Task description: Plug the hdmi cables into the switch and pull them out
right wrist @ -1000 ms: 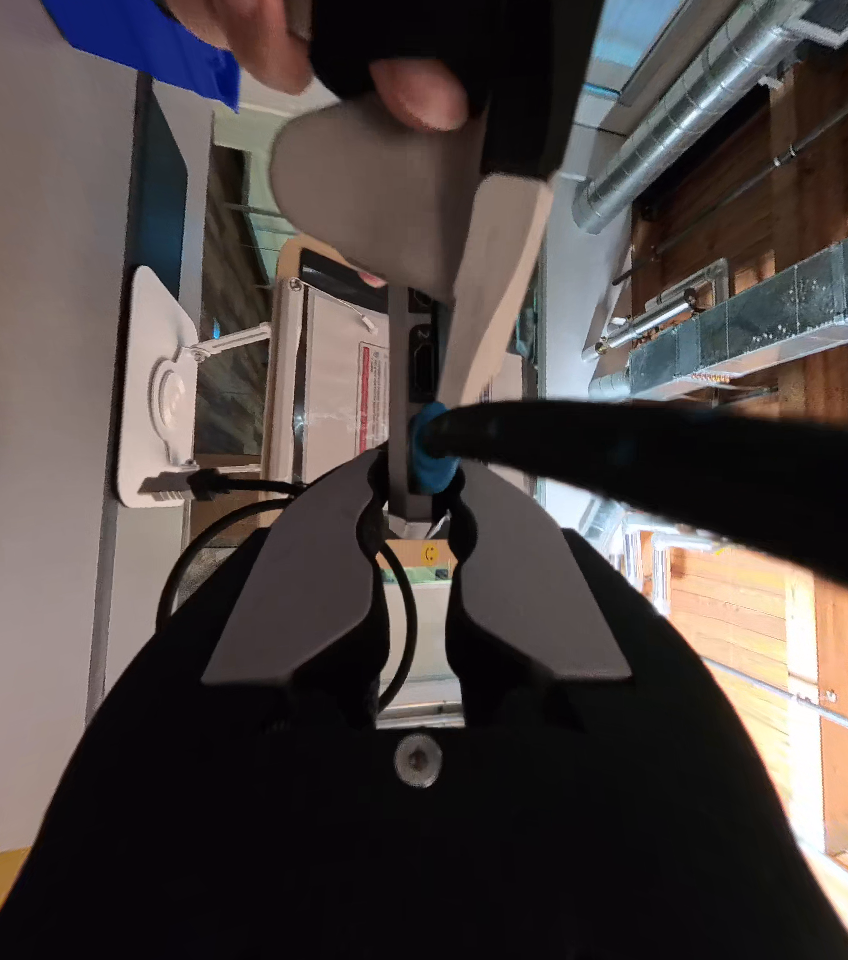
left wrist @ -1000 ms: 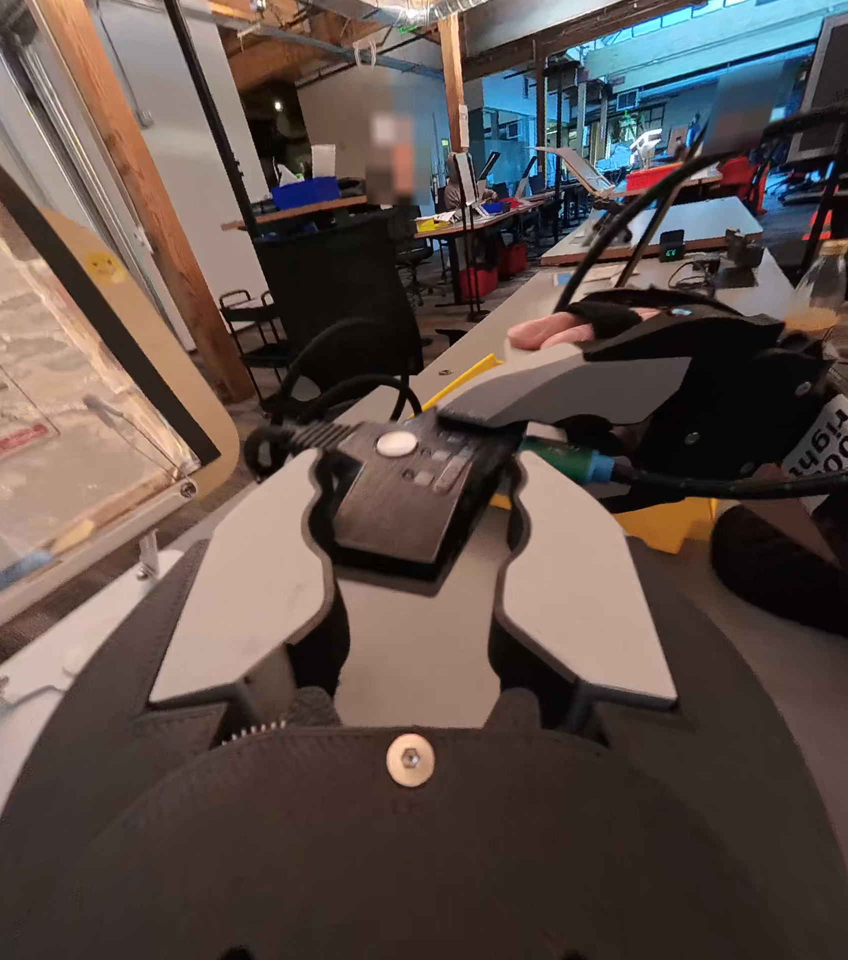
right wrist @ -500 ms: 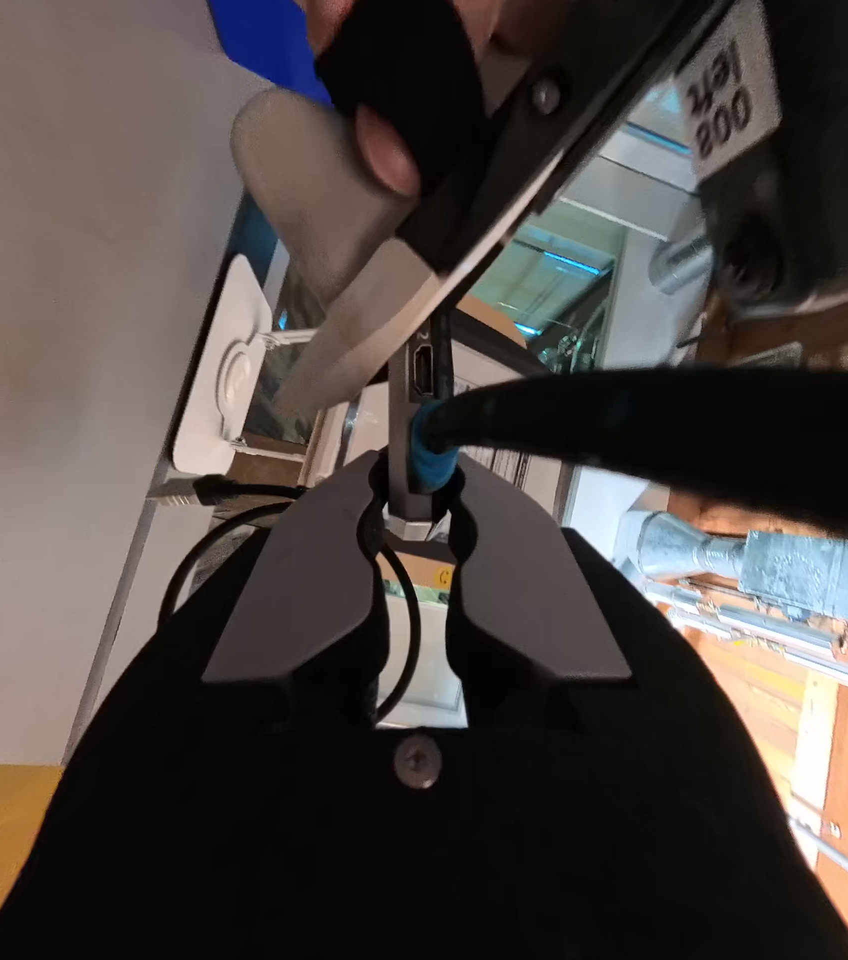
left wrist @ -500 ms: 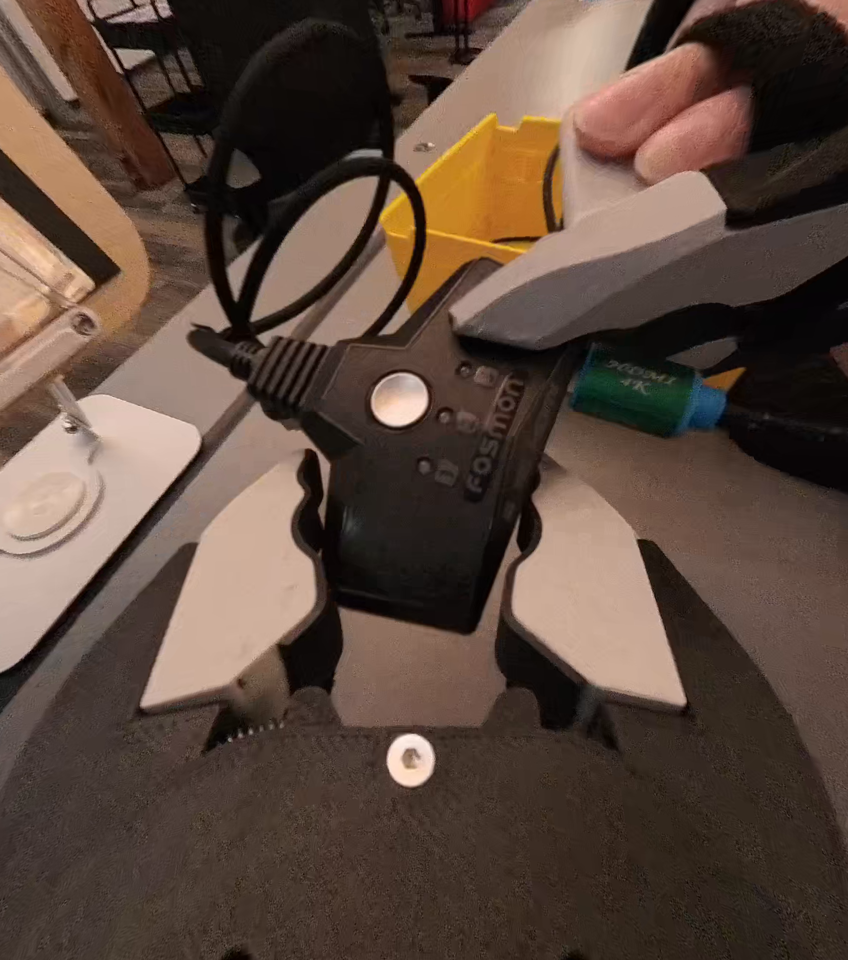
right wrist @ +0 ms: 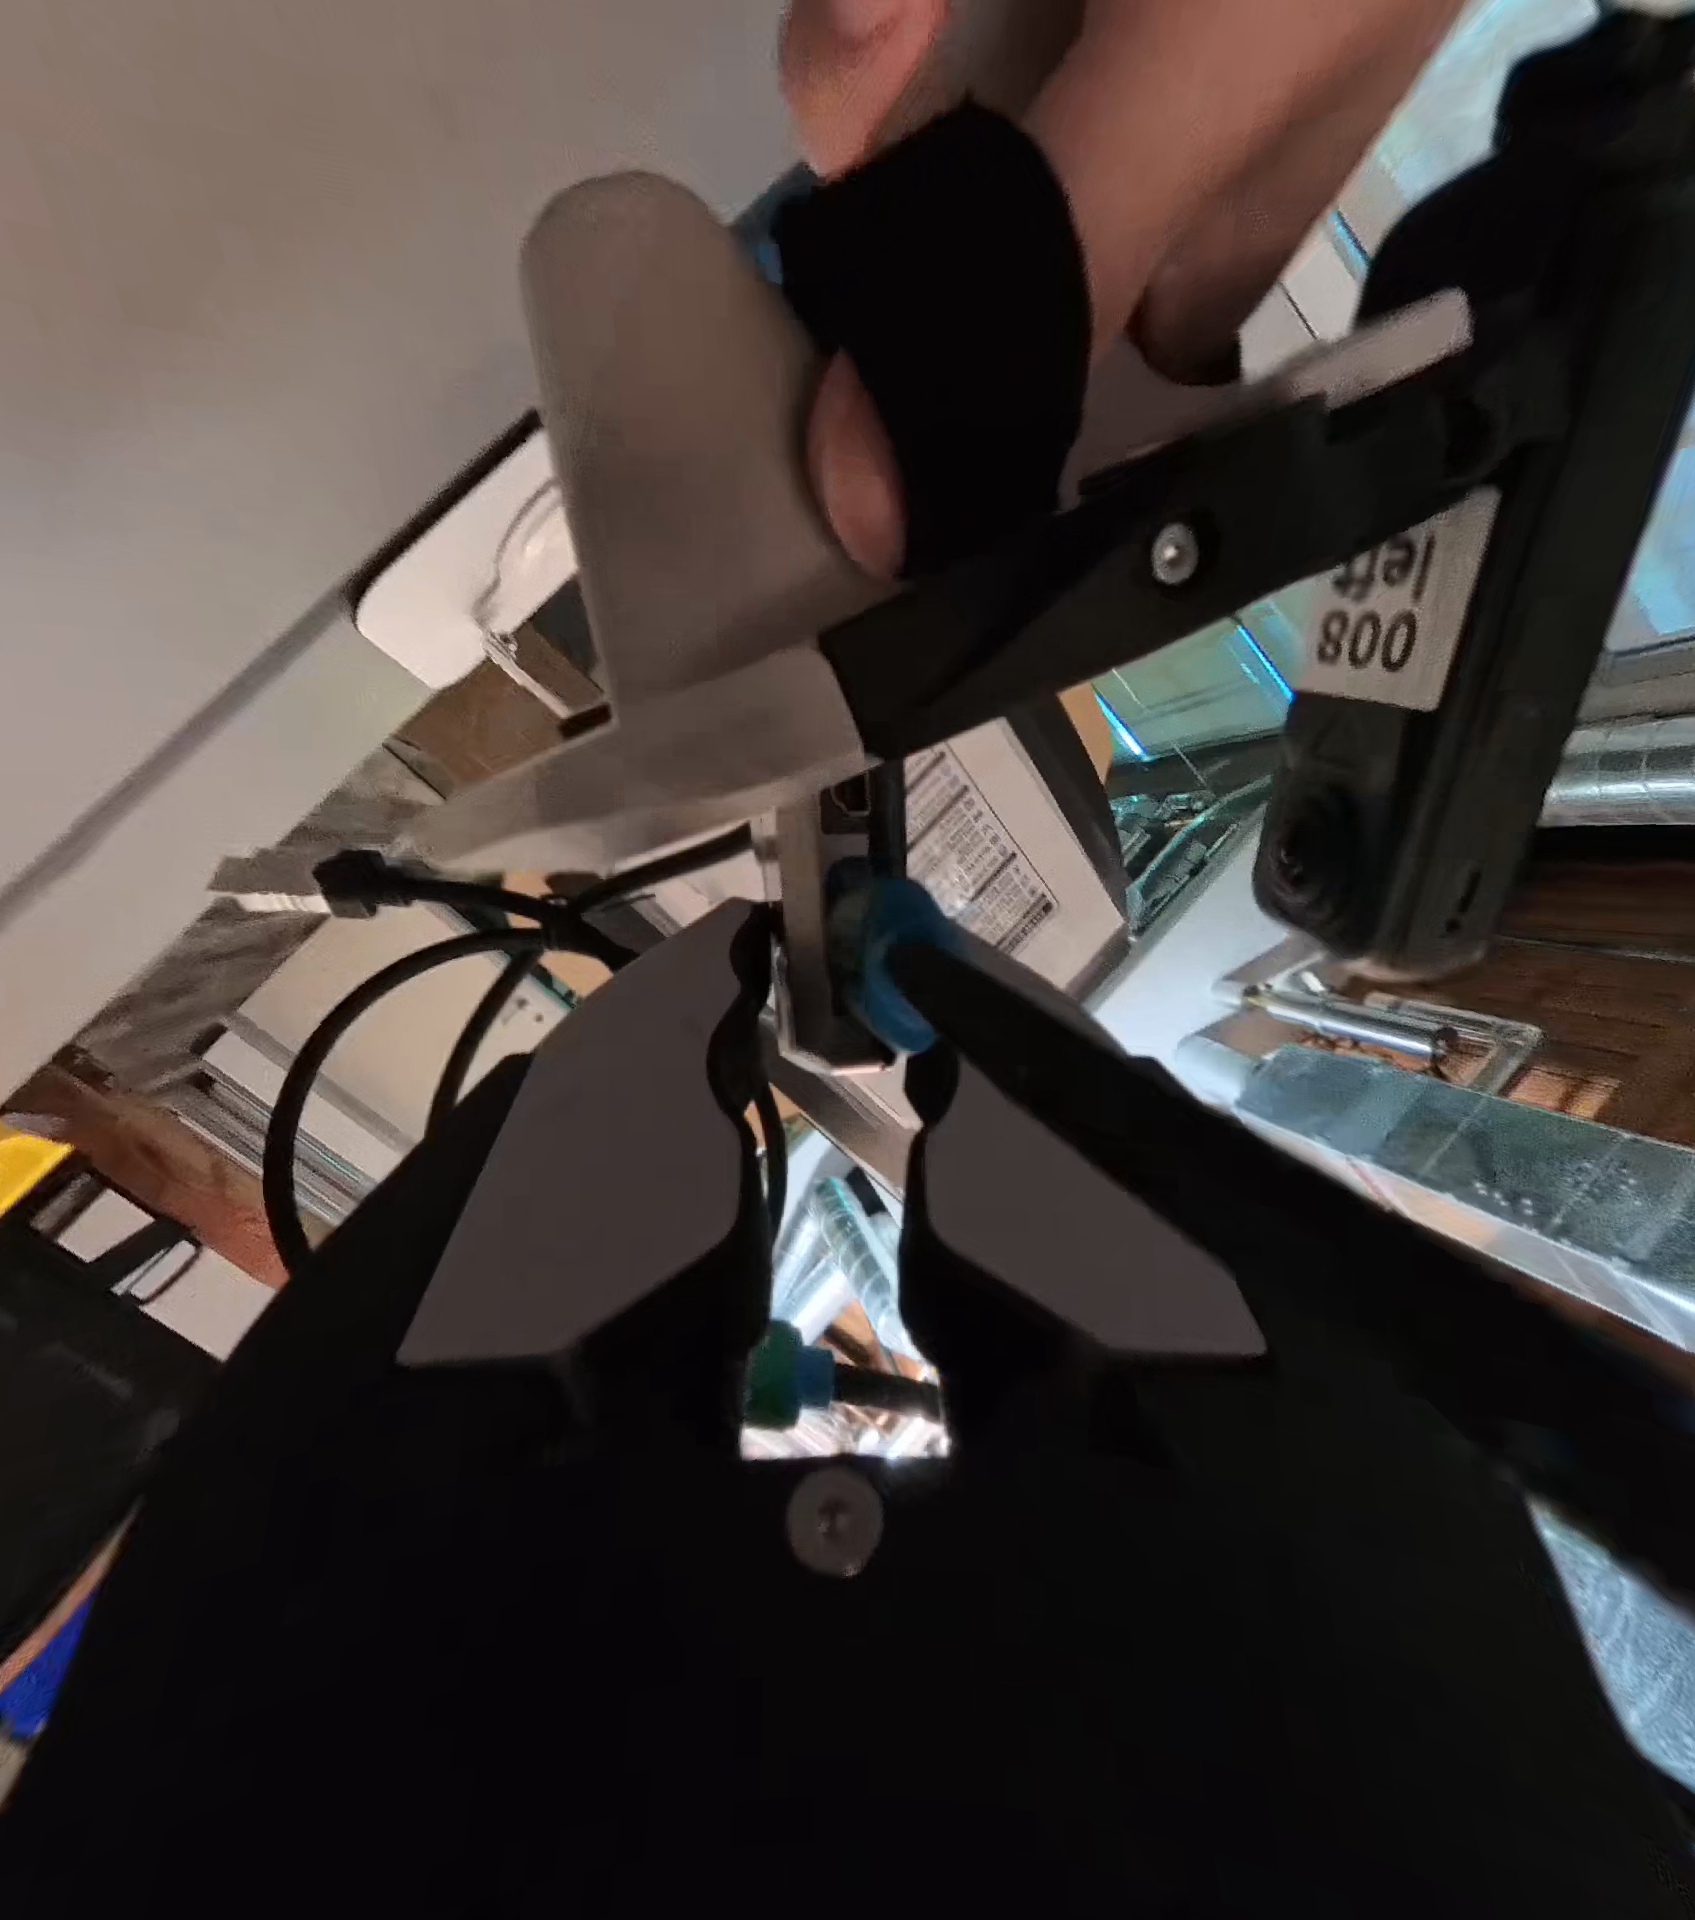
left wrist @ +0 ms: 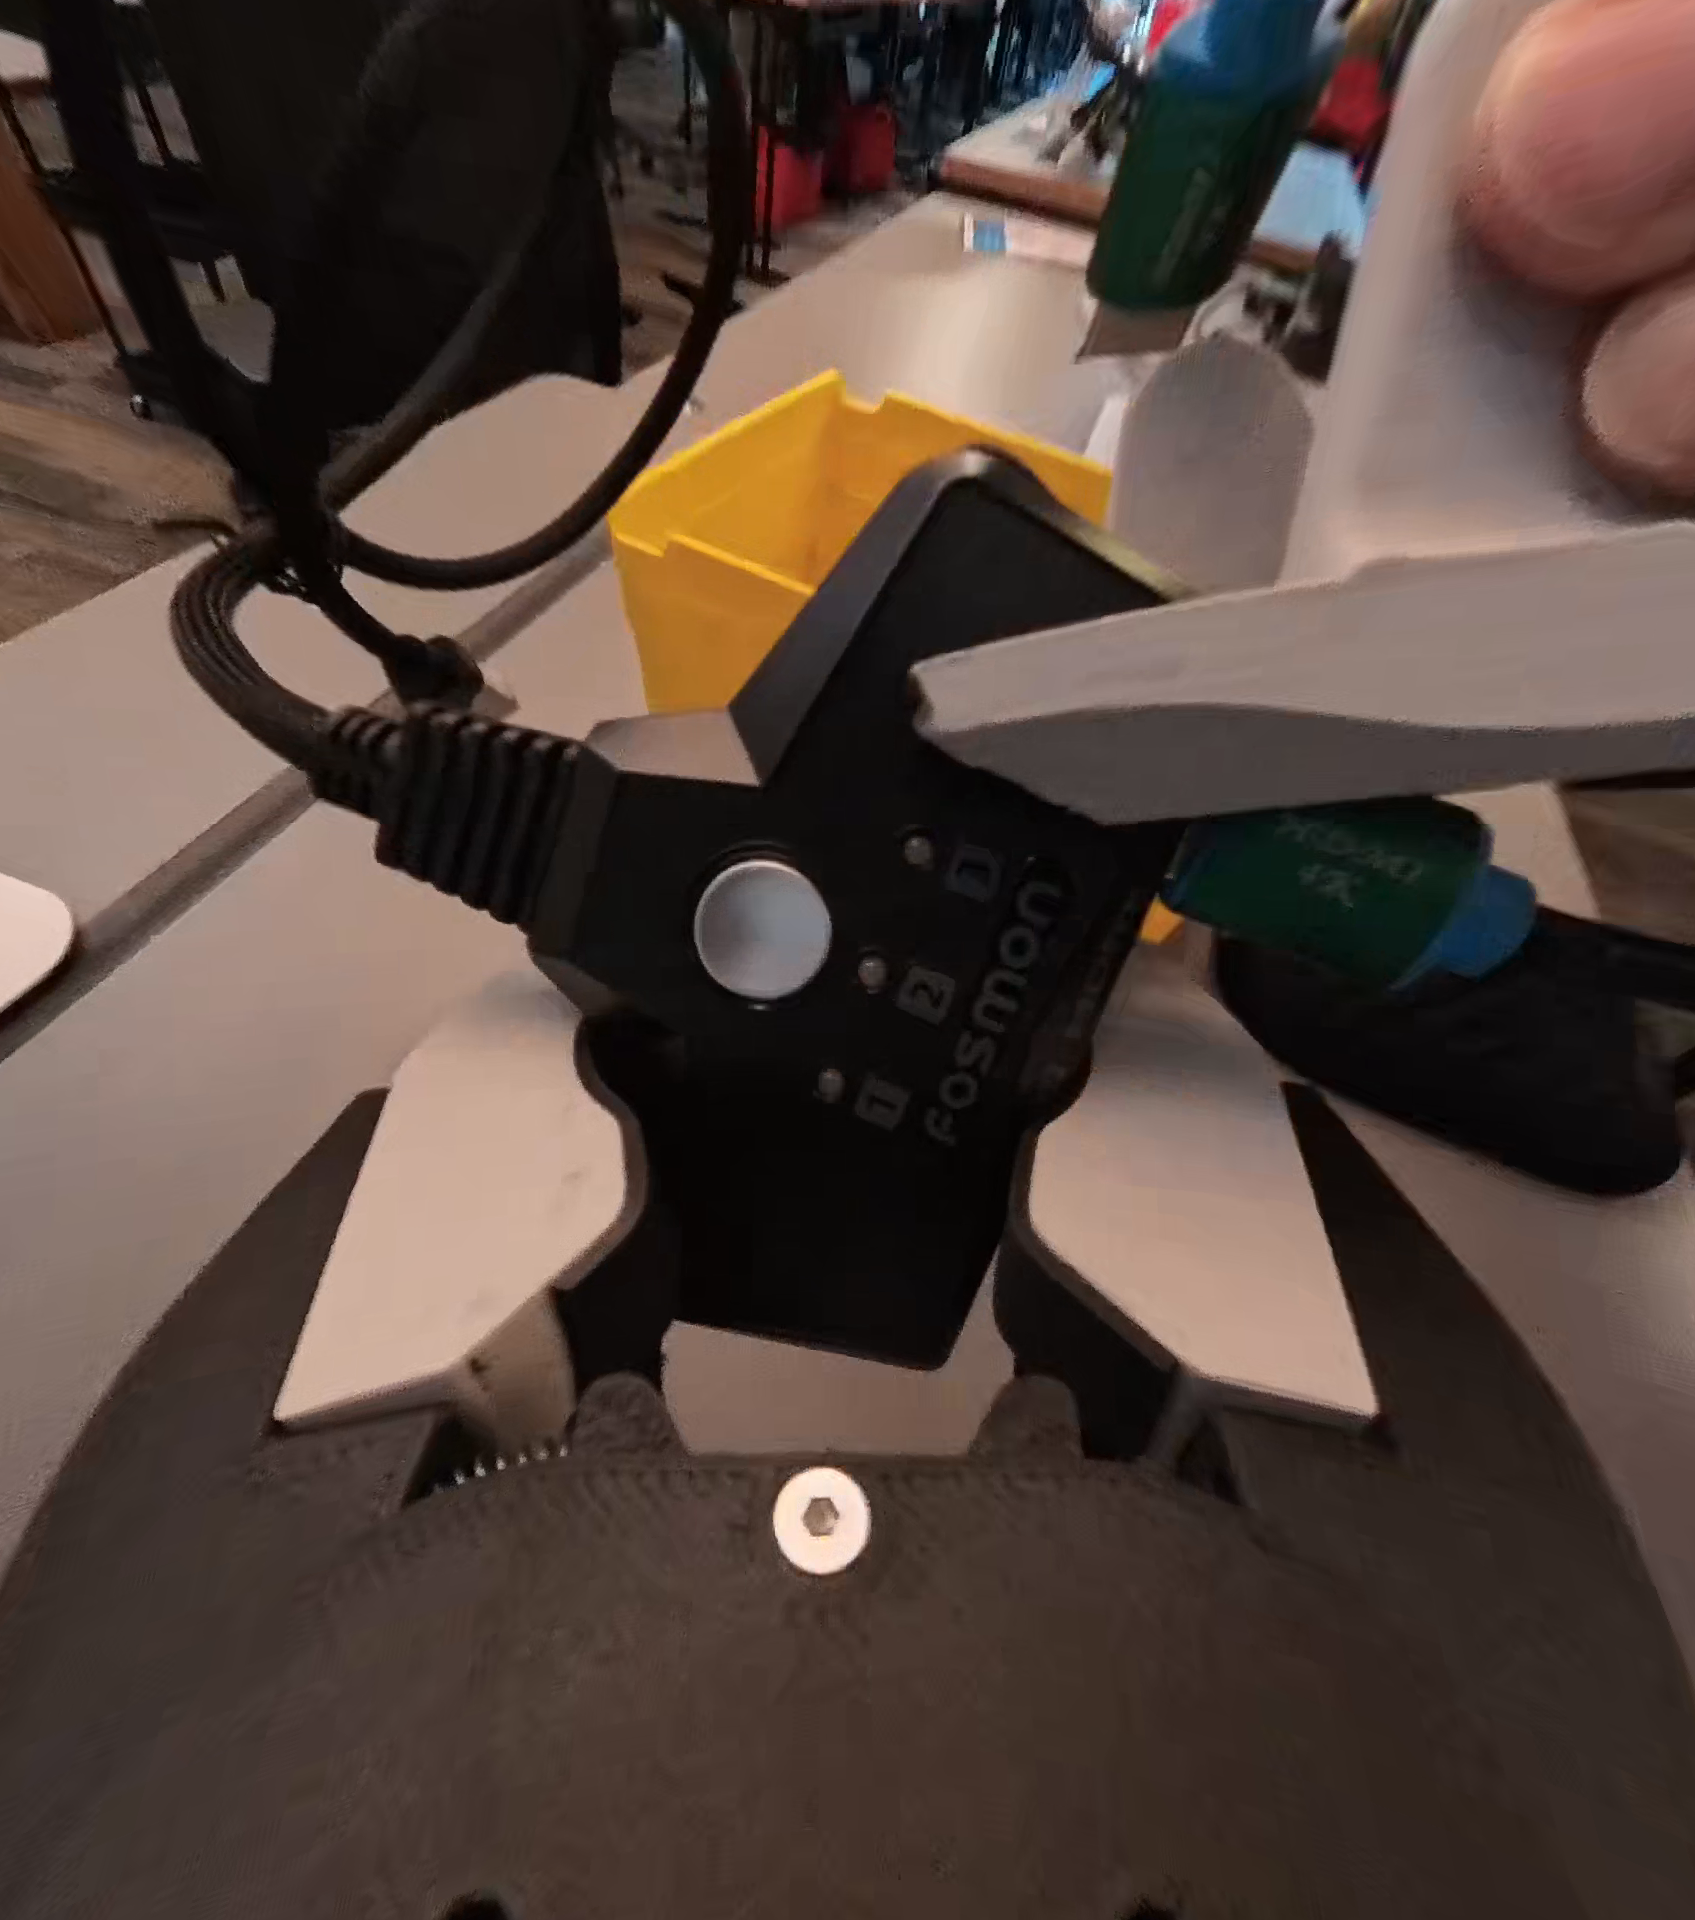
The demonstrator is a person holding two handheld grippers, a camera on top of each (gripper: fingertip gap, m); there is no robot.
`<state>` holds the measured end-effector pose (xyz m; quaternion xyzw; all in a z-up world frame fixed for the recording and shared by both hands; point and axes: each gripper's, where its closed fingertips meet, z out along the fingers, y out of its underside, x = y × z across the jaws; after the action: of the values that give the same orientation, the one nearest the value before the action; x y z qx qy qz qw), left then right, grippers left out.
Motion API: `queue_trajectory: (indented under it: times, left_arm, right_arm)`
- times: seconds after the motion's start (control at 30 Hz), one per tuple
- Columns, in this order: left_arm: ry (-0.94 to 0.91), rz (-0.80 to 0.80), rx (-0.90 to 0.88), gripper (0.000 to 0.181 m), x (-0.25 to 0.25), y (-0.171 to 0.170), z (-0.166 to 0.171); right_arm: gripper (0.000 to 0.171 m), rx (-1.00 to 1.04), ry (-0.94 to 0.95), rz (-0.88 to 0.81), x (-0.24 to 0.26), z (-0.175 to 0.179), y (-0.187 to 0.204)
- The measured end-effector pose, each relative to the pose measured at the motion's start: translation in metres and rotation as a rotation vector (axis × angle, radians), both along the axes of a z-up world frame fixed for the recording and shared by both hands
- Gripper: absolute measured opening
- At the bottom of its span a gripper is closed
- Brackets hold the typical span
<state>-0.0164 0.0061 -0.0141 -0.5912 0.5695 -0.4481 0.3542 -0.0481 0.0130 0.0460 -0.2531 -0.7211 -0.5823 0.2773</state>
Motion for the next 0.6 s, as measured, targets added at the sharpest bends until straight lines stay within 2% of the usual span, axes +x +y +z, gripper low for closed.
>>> queue_trajectory:
  times: [0.13, 0.2, 0.33, 0.4, 0.47, 0.6]
  left_arm:
    - [-0.189, 0.03, -0.051, 0.076, 0.001, 0.001, 0.026]
    - [-0.252, 0.062, -0.026, 0.076, -0.002, 0.004, 0.038]
    - [-0.324, 0.118, -0.021, 0.077, -0.009, 0.013, 0.053]
    - [-0.337, 0.132, -0.048, 0.076, -0.013, 0.016, 0.059]
    - [-0.355, 0.162, -0.046, 0.076, -0.017, 0.021, 0.065]
    - [-0.378, 0.248, 0.011, 0.077, -0.022, 0.032, 0.07]
  right_arm:
    - [0.027, 0.05, 0.042, 0.002, -0.008, 0.022, 0.002]
    - [0.028, 0.091, 0.12, -0.006, -0.011, 0.036, 0.003]
    - [0.027, 0.296, 0.312, -0.111, 0.01, 0.078, -0.002]
    - [0.027, 0.305, 0.558, -0.194, 0.029, 0.079, -0.013]
    - [0.03, 0.27, 0.875, -0.226, 0.041, 0.066, -0.027]
    - [0.042, 0.075, 1.563, 0.01, 0.01, 0.029, -0.056]
